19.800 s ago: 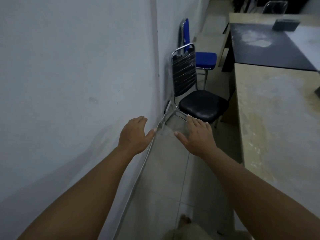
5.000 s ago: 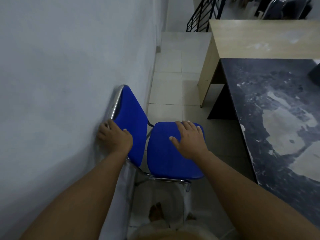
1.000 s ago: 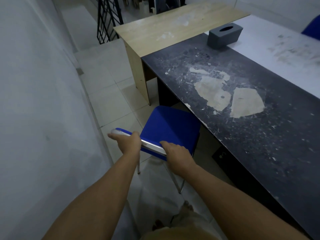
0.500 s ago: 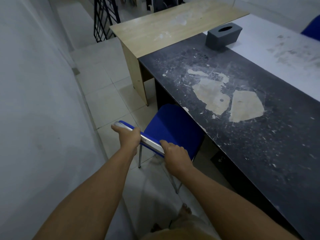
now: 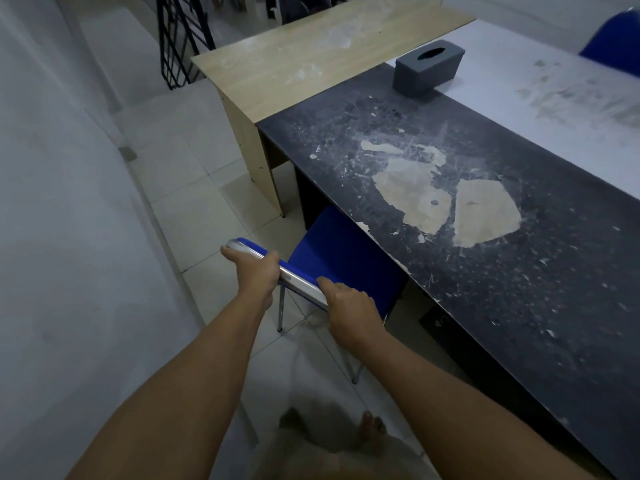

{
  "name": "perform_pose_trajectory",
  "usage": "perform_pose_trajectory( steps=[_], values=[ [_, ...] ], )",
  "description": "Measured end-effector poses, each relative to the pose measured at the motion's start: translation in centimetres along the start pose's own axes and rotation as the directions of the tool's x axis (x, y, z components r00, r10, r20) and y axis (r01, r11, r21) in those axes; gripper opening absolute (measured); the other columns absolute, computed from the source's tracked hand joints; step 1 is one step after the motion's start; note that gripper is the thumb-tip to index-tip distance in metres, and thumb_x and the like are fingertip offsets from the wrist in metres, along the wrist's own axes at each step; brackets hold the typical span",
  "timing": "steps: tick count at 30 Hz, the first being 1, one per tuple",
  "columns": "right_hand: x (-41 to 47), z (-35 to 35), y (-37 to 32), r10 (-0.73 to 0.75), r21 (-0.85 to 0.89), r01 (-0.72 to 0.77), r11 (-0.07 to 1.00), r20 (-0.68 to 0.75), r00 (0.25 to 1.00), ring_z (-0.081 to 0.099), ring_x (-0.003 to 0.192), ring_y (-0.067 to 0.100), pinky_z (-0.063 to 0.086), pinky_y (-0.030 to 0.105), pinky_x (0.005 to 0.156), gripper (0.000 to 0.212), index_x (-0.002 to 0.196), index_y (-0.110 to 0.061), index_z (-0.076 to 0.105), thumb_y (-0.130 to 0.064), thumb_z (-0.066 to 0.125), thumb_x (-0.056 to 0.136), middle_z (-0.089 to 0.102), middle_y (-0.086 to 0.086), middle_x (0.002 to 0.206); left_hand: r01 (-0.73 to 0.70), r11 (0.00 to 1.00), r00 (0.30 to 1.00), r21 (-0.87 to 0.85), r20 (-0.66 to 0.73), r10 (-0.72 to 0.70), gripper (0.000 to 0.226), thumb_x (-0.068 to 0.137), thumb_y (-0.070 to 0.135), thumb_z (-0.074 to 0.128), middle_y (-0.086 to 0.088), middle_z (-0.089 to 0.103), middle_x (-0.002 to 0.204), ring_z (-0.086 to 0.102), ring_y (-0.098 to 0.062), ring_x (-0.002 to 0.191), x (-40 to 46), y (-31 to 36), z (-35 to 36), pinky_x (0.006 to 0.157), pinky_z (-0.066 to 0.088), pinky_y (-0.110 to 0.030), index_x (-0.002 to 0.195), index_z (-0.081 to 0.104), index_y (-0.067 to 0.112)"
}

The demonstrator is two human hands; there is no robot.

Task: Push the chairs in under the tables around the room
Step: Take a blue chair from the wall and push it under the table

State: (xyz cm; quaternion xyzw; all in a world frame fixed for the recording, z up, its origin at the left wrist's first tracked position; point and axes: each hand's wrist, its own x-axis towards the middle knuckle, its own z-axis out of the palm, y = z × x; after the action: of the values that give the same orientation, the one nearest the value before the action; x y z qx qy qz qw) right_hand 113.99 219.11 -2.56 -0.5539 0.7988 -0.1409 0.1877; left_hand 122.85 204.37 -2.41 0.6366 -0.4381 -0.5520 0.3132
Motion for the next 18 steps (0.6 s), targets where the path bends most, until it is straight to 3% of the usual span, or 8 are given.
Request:
perform_pose_trajectory(
  steps=[7,12,15,18],
  values=[
    [2.2,0.6,-1.0,0.122,-0.004,-0.122,0.992,-0.034,0.992,0.058,0.089,0.025,0.033,0.031,0.064,0.048,0.14,-0.018,0.039,-0.006,0.047,0.094,0.058,0.006,0.115,-0.041,0.998,0.998,0.038,0.045,0.039,0.089,0.087,0.001,0.059,-0.005,0.05,0.092,0.06,-0.015,0.074,2.3,1.1,0.7,0.058,0.051,-0.026,0.148,-0.002,0.025],
    [4.1,0.8,-2.6,0.201,0.095,-0.19,0.977,-0.118,0.973,0.058,0.096,0.019,0.04,0.031,0.07,0.052,0.13,-0.02,0.05,-0.057,0.047,0.093,0.06,0.001,0.118,-0.069,0.994,0.995,0.087,0.08,0.062,0.092,0.088,0.003,0.059,-0.002,0.048,0.091,0.06,-0.014,0.075,4.2,1.8,1.0,0.057,0.051,-0.026,0.15,-0.006,0.026],
    [6.1,1.3,-3.9,0.256,0.149,-0.228,0.962,-0.213,0.943,0.06,0.099,0.02,0.043,0.033,0.071,0.059,0.124,-0.017,0.057,-0.064,0.037,0.095,0.062,0.002,0.118,-0.125,0.983,0.987,0.137,0.123,0.108,0.087,0.087,0.003,0.06,-0.01,0.048,0.108,0.062,-0.018,0.08,5.7,2.3,1.0,0.061,0.056,-0.029,0.148,0.002,0.022],
    [7.8,2.0,-4.8,0.311,0.115,-0.289,0.95,-0.32,0.895,0.062,0.098,0.022,0.049,0.035,0.076,0.061,0.116,-0.016,0.062,-0.064,0.028,0.097,0.067,0.003,0.11,-0.192,0.96,0.971,0.205,0.178,0.156,0.082,0.085,0.007,0.064,-0.017,0.038,0.134,0.061,-0.031,0.101,7.3,3.0,1.0,0.072,0.059,-0.038,0.145,0.012,0.026]
  ],
)
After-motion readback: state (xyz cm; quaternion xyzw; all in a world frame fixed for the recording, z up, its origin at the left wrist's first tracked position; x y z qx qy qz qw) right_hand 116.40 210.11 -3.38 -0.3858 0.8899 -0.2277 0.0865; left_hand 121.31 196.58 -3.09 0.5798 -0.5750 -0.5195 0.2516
